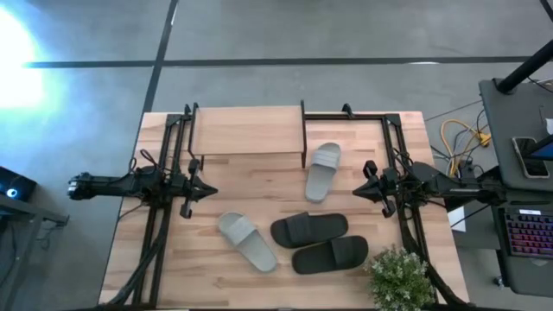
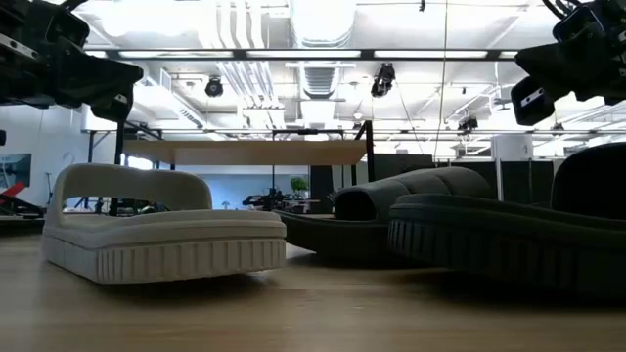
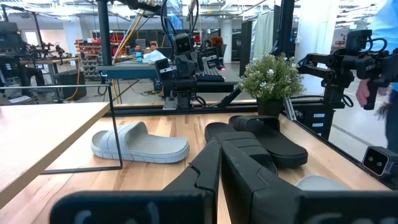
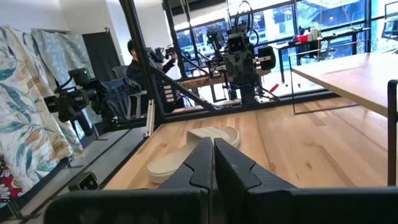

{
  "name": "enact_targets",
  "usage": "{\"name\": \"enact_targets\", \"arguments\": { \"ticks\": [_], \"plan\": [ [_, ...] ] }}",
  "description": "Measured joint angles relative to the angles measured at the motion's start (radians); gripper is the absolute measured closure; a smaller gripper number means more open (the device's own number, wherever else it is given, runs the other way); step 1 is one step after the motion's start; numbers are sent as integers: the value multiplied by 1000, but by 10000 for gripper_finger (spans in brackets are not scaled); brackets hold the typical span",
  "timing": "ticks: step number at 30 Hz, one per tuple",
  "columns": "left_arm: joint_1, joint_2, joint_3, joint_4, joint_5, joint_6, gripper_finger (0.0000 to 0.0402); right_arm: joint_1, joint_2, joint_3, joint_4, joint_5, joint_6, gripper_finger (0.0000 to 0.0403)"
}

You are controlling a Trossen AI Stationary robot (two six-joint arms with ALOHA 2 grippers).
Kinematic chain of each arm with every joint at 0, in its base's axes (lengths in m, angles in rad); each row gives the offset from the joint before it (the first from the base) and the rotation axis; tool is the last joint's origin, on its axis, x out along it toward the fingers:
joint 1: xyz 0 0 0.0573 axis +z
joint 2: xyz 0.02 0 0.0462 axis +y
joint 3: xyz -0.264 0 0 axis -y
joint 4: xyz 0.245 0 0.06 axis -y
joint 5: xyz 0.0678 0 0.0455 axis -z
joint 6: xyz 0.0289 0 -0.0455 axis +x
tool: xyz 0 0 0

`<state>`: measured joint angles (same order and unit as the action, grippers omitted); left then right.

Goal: Pick and place slides into the shelf

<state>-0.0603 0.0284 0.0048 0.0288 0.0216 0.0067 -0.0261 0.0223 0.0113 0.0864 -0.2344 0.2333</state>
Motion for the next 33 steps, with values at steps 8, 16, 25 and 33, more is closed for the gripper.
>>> {"name": "enact_targets", "arguments": {
  "ticks": [8, 16, 25, 33],
  "plan": [
    [0, 0, 0, 0, 0, 0, 402, 0, 0, 0, 8, 3, -4, 394],
    [0, 0, 0, 0, 0, 0, 402, 0, 0, 0, 24, 26, 2, 394],
    [0, 0, 0, 4, -3, 102, 402, 0, 0, 0, 24, 26, 1, 394],
    [0, 0, 0, 17, -23, 289, 402, 0, 0, 0, 23, 42, -12, 394]
  ]
}}
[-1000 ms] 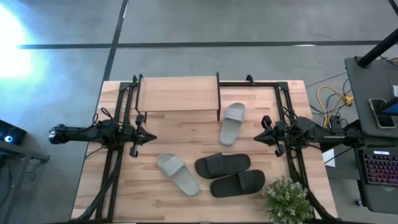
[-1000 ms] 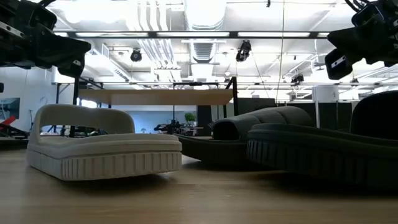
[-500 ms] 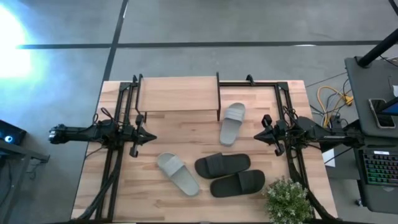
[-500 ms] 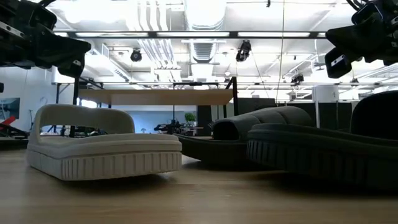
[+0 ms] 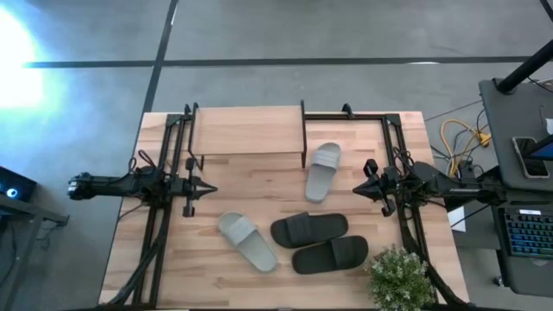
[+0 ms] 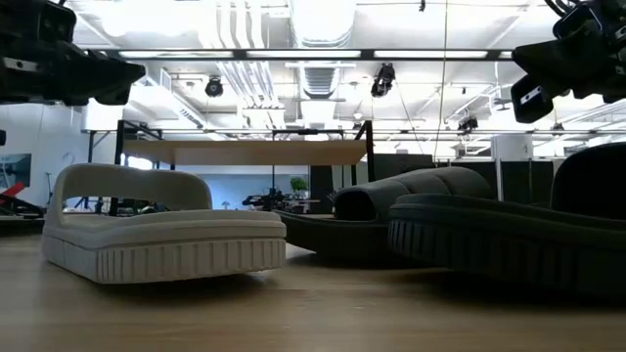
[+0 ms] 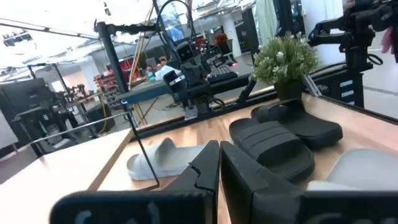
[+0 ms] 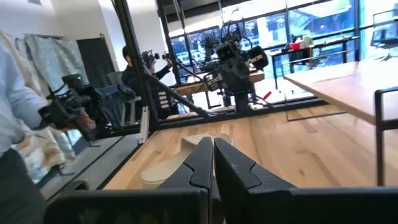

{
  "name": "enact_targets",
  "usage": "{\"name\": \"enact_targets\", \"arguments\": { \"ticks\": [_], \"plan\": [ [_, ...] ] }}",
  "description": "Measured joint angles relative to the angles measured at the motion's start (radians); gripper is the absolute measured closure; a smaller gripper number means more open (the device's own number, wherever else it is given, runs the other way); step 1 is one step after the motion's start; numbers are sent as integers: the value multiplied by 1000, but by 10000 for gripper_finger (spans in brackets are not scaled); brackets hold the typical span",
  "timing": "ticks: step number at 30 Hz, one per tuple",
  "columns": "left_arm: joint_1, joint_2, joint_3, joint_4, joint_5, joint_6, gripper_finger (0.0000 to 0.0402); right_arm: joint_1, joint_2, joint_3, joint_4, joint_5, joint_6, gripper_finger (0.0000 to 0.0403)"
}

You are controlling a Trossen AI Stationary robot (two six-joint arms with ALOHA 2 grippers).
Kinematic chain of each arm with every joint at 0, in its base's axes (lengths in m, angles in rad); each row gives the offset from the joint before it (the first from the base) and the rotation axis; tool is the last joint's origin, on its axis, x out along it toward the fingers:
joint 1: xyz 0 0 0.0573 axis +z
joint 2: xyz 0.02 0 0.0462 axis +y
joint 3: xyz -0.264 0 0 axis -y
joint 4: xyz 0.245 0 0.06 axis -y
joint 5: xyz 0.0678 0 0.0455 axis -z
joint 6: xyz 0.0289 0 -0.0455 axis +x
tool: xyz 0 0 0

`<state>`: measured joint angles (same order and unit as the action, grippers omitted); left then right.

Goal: Pick and place slides into the shelf
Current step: Put the top gray slides on the shelf

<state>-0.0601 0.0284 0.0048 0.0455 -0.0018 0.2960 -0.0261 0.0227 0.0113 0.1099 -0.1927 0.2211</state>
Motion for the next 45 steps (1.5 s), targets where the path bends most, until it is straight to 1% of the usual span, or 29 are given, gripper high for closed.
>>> {"name": "enact_targets", "arguments": {
  "ticks": [2, 4, 6, 7, 9, 13, 15, 18, 20, 24, 26, 30, 31, 33, 34, 35, 36, 37, 38, 40, 41, 43, 45],
  "plan": [
    [0, 0, 0, 32, -11, 1, 402, 0, 0, 0, 0, 41, -29, 394],
    [0, 3, 0, 60, -5, -73, 402, 0, 0, 0, 17, 95, -38, 394],
    [0, 7, 0, 104, -1, -241, 402, 0, 0, 0, 70, 146, -54, 394],
    [0, 7, 0, 130, -1, -339, 402, 0, 0, 0, 108, 153, -76, 394],
    [0, 7, 0, 173, -21, -466, 402, 0, 0, 0, 197, 143, -145, 394],
    [0, 13, 0, 237, -99, -668, 402, 0, 2, 0, 390, 134, -219, 394],
    [0, 15, 0, 276, -168, -770, 402, 0, 5, 0, 455, 135, -217, 394],
    [0, 22, 0, 310, -285, -898, 402, 0, 6, 0, 503, 150, -171, 394],
    [0, 24, 0, 327, -348, -943, 402, 0, 6, 0, 507, 172, -139, 394],
    [0, 22, 2, 346, -364, -941, 402, 0, 51, 34, 511, 186, -77, 394],
    [0, 22, 3, 342, -363, -939, 402, 0, 110, 78, 506, 139, -69, 394],
    [0, 32, 5, 339, -363, -910, 402, 1, 276, 192, 468, -45, -97, 394],
    [0, 33, 5, 341, -363, -898, 402, 1, 323, 224, 467, -64, -108, 394],
    [0, 36, 5, 341, -363, -892, 402, -1, 415, 285, 463, -59, -124, 394],
    [0, 39, 5, 341, -363, -892, 402, -5, 457, 316, 454, -24, -128, 394],
    [0, 42, 5, 340, -363, -892, 402, -11, 496, 353, 419, 43, -125, 394],
    [0, 43, 5, 341, -363, -892, 402, -20, 523, 395, 348, 137, -103, 394],
    [0, 43, 5, 342, -363, -892, 402, -32, 540, 437, 242, 255, -61, 394],
    [0, 43, 5, 341, -363, -891, 402, -46, 554, 485, 93, 383, 4, 394],
    [0, 43, 5, 341, -363, -891, 402, -74, 592, 585, -234, 620, 195, 394],
    [0, 43, 6, 341, -363, -891, 402, -85, 612, 633, -399, 706, 314, 394],
    [0, 43, 6, 343, -363, -892, 402, -102, 655, 730, -705, 812, 564, 394],
    [0, 39, 6, 344, -363, -891, 402, -113, 696, 820, -926, 877, 781, 394]
  ]
}}
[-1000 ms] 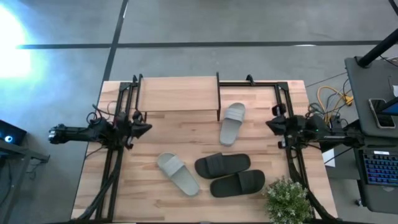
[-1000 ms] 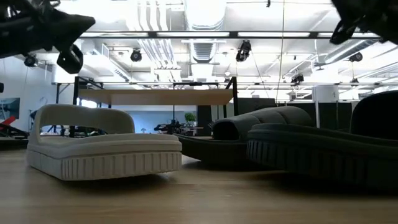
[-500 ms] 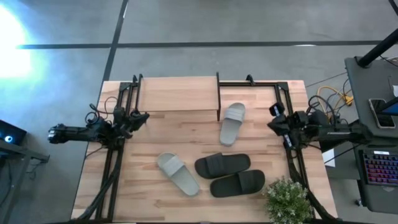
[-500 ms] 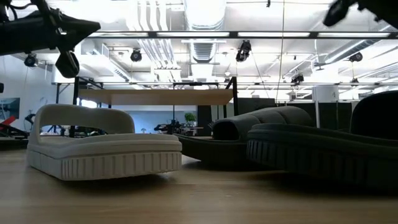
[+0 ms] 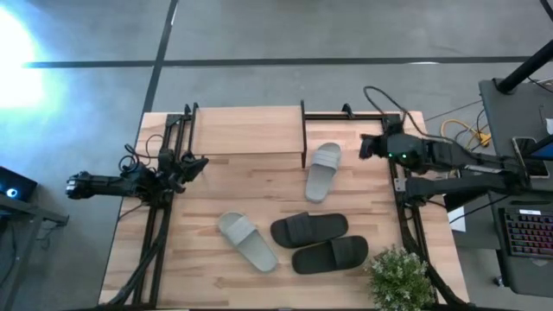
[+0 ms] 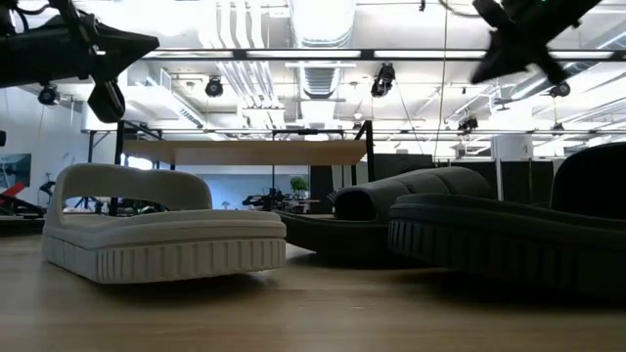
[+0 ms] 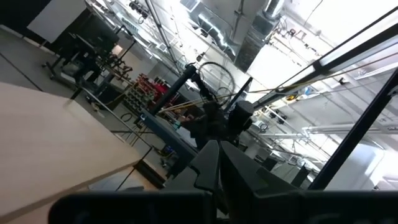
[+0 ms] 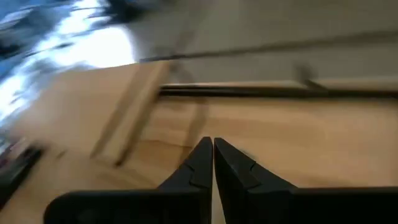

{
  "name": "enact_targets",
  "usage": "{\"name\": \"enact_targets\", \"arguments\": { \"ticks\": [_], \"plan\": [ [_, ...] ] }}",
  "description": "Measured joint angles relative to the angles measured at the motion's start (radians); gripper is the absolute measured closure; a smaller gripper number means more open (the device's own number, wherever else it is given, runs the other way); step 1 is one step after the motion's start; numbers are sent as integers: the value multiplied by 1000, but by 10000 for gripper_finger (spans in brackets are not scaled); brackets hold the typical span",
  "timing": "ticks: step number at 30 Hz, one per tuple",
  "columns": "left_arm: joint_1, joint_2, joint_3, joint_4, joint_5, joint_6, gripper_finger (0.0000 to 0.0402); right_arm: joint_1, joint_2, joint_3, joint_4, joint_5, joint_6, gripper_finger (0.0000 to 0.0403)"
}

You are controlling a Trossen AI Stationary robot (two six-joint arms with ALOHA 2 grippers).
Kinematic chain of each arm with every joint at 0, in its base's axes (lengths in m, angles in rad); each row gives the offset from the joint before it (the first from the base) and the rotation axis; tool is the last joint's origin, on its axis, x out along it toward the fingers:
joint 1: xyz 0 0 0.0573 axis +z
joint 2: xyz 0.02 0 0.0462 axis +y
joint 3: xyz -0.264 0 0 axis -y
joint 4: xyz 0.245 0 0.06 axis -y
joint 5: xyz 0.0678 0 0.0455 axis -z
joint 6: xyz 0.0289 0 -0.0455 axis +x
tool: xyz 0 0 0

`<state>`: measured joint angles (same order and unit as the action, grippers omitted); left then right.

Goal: Pick and place slides into the shelf
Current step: Put the top gray slides on the shelf

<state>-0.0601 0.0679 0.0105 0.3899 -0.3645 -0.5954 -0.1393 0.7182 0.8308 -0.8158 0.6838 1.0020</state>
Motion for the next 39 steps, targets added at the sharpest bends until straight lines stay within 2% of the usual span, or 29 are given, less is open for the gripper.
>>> {"name": "enact_targets", "arguments": {
  "ticks": [2, 5, 11, 15, 17, 19, 23, 28, 31, 33, 36, 39],
  "plan": [
    [0, -4, 0, 7, 0, 0, 402, -5, 37, 76, -183, 34, 160, 394],
    [0, -8, 0, 43, 0, 0, 402, -4, 86, 160, -278, 50, 197, 394],
    [0, -8, 0, 80, 0, -1, 402, -5, 183, 292, -250, 32, -63, 394],
    [0, -5, 0, 81, -14, 1, 402, -5, 241, 393, -246, 27, -162, 394],
    [0, -5, 0, 81, -48, 34, 402, -5, 267, 433, -254, -25, -270, 394],
    [0, -5, 0, 81, -63, 79, 402, -5, 293, 473, -255, -17, -357, 394],
    [0, -5, 0, 81, -61, 78, 402, -5, 337, 545, -251, -9, -376, 394],
    [0, -7, 2, 83, -47, 77, 402, -4, 381, 570, -254, -21, -432, 394],
    [0, -6, 2, 115, 36, 78, 402, -6, 397, 559, -262, -156, -431, 394],
    [-1, -5, 2, 134, 100, 78, 402, -14, 417, 546, -289, -200, -414, 393],
    [-1, -5, 2, 133, 121, 78, 402, -14, 448, 539, -336, -197, -402, 384],
    [-1, 7, 8, 131, 119, 78, 402, 11, 470, 539, -309, -186, -456, 362]
  ]
}}
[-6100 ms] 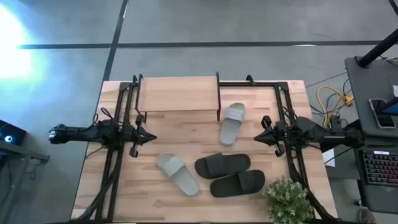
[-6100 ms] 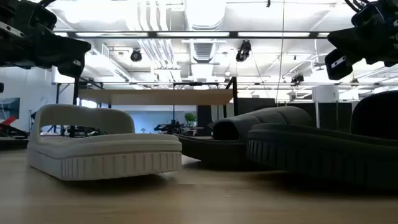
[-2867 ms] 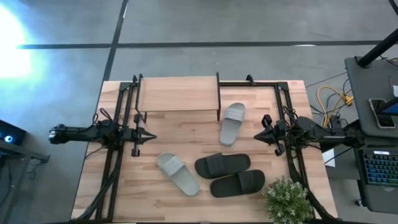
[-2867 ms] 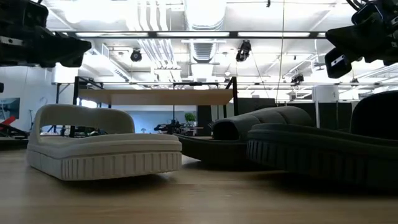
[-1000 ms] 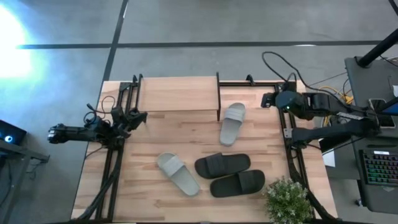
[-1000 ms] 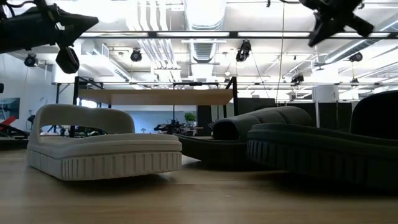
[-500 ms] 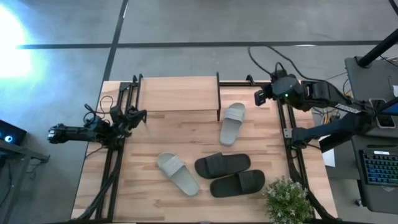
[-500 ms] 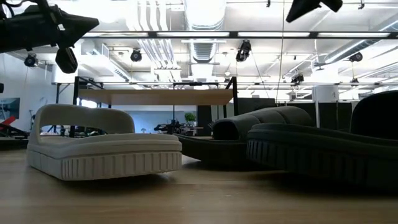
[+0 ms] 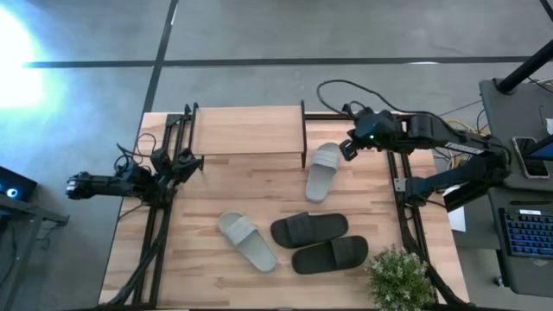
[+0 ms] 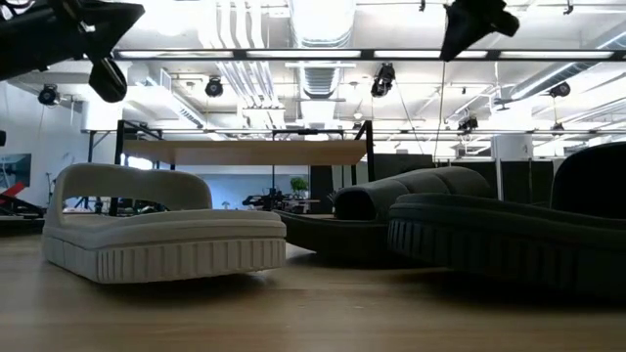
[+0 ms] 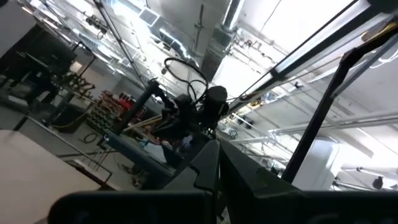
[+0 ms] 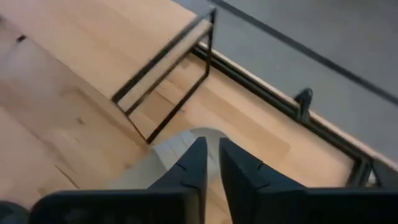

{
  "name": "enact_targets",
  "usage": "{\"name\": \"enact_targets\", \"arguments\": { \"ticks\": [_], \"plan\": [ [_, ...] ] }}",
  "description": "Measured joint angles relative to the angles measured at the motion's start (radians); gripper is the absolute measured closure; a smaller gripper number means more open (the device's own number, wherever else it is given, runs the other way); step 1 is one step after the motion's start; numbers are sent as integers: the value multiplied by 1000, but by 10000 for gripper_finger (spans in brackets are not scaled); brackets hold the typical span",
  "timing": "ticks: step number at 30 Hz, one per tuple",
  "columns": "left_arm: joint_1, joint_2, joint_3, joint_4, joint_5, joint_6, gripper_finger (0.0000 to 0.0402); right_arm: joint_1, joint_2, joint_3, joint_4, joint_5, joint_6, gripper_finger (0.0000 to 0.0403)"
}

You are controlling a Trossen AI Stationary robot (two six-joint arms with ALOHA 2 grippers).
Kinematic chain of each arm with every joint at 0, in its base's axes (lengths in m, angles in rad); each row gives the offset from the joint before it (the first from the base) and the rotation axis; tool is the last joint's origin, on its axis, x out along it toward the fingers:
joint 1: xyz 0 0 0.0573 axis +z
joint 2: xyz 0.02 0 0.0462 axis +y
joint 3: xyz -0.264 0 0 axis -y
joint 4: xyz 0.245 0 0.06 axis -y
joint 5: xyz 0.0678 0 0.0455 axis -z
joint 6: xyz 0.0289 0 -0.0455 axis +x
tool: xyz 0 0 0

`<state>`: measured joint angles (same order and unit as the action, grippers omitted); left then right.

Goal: Pick and place slides into the shelf
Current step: Put the top gray slides on the shelf

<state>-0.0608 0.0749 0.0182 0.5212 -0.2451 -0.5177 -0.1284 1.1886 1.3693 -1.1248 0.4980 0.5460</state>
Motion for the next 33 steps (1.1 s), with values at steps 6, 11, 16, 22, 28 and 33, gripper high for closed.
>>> {"name": "enact_targets", "arguments": {
  "ticks": [6, 11, 16, 22, 28, 33],
  "plan": [
    [0, 92, 74, -184, 2, -54, 397, 101, 24, 0, 58, -4, -83, 292],
    [0, 215, 184, -399, 58, -99, 372, 175, 77, 0, -55, -3, -64, 225],
    [0, 324, 306, -609, 84, -74, 363, 267, 163, -19, -103, 42, -91, 182],
    [-6, 418, 427, -856, 87, -49, 363, 373, 260, -85, -107, 276, -83, 165],
    [-64, 434, 463, -961, 92, -17, 364, 422, 295, -160, -108, 279, 112, 163],
    [-106, 388, 464, -1076, 95, -15, 364, 423, 321, -176, -80, 232, 318, 163]
  ]
}}
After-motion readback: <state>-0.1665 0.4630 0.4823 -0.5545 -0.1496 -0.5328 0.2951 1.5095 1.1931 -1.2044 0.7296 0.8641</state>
